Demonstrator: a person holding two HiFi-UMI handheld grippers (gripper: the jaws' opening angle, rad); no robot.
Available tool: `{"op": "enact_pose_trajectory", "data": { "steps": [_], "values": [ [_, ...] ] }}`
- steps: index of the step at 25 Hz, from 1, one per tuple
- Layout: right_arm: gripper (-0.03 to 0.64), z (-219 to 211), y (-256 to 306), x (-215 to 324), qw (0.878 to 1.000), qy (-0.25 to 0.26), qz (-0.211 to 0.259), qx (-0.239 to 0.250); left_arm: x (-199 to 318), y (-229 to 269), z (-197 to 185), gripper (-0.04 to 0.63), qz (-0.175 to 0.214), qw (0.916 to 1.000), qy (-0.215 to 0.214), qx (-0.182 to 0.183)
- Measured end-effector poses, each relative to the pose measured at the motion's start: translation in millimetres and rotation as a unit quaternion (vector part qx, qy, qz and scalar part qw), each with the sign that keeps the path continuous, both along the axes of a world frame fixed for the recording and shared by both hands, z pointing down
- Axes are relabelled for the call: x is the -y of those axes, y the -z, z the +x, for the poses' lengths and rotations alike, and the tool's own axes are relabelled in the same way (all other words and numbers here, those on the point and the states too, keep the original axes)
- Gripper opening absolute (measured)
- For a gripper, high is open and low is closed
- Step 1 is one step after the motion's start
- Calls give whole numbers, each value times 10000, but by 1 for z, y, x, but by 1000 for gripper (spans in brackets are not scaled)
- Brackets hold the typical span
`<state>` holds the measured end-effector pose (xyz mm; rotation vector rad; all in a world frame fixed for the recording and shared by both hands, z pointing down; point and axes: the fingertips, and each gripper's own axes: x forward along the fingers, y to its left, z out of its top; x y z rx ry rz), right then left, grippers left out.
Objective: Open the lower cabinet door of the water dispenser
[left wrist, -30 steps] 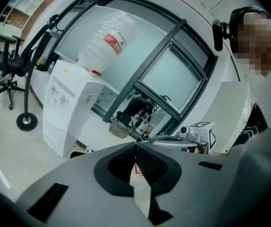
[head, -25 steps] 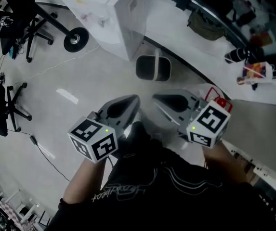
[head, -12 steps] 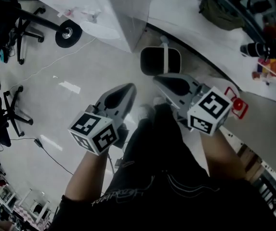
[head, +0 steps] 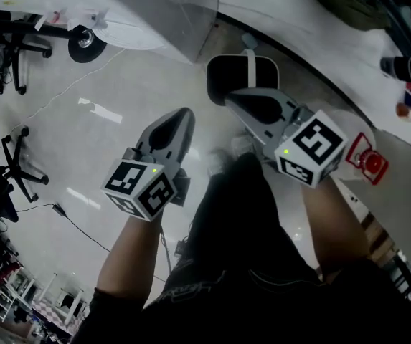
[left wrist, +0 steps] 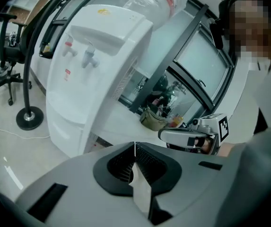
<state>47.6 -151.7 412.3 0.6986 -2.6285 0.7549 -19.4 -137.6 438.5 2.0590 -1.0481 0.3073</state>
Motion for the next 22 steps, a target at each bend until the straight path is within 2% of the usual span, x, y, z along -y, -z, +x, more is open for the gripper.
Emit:
{"op": "enact_pose_trajectory", "data": {
  "steps": [7,12,18,22],
  "values": [
    [12,13,-41,25,10000,-52,36,-22,16,-53,5,3,-123,9991,232,325],
    [12,13,-57,28,9998,136,107,-44,32,-87,5,11,-265,9969,426,604],
    [12,29,-82,19,9994,304,-149,-121,53,-119,5,77,-265,9946,755,658],
    [12,36,-94,9,9989,385,-90,-265,66,-136,0,140,-197,9920,825,936]
  ]
}}
